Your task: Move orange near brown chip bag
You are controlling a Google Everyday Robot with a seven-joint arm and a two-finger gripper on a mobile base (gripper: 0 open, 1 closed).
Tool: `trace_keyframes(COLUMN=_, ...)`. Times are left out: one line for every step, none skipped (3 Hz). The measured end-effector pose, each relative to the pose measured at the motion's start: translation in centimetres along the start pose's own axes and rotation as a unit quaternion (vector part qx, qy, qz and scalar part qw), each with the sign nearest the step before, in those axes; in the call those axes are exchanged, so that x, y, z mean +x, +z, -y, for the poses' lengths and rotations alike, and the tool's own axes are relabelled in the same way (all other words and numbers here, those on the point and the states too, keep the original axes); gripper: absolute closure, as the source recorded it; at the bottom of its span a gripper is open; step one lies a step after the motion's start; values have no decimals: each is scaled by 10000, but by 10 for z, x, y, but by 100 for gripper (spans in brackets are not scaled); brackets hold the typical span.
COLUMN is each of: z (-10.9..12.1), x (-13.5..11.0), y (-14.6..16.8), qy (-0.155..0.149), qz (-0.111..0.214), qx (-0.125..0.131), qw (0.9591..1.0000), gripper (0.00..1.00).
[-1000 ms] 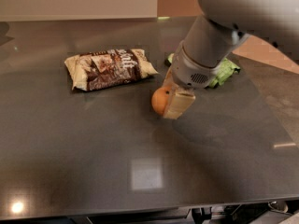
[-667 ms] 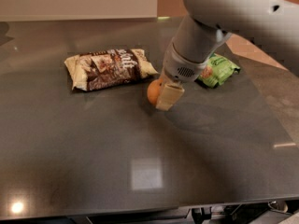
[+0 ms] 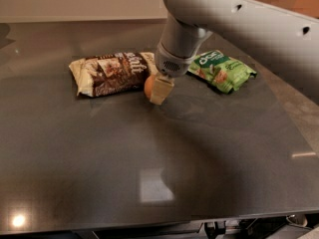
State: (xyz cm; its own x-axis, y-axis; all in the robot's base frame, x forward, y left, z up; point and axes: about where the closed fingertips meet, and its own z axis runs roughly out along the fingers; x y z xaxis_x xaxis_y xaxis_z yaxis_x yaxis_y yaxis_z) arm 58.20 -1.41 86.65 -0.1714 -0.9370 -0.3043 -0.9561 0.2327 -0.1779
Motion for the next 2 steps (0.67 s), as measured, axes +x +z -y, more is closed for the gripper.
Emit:
trace_keyframes(z=11, x=-13, y=16, qy=193, qz=-149, qx=6, qw=9997, gripper=100)
trace_keyframes(z=14, x=-20, y=26, qy=371, qz=-224, qx=-25, qw=9991, gripper=84)
